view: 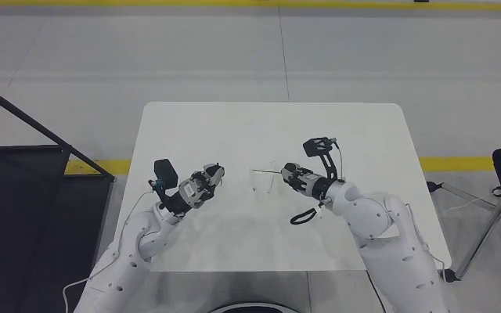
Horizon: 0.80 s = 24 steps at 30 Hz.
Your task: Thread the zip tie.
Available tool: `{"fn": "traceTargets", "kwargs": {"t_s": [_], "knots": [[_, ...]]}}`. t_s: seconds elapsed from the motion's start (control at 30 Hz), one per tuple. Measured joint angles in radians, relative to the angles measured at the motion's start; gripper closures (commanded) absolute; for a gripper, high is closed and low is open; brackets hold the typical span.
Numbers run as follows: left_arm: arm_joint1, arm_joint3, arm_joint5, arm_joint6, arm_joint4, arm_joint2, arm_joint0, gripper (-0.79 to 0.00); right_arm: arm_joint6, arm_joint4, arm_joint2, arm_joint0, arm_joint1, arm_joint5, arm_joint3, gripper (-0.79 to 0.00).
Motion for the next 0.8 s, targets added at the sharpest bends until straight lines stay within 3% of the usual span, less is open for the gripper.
{"fn": "traceTargets", "kwargs": {"t_s": [0.13, 0.27, 0.6, 0.8], "knots": [[-0.003, 0.015, 0.040, -0.004, 0.029, 0.006, -0.010, 0.000, -0.016, 0.041, -0.002, -0.001, -0.003, 0.002, 0.017, 0.000], [-0.008, 0.088, 0.017, 0.028, 0.039, 0.021, -0.058, 0.000, -0.015, 0.149, 0.018, 0.010, -0.005, -0.014, 0.037, 0.000], [-0.035, 0.334, -0.196, 0.139, 0.037, 0.112, -0.243, 0.000, 0.166, 0.404, 0.101, 0.012, 0.012, -0.083, 0.067, 0.000], [-0.052, 0.433, -0.306, 0.182, 0.050, 0.176, -0.318, 0.000, 0.223, 0.417, 0.107, 0.019, 0.020, -0.088, 0.062, 0.000]]}}
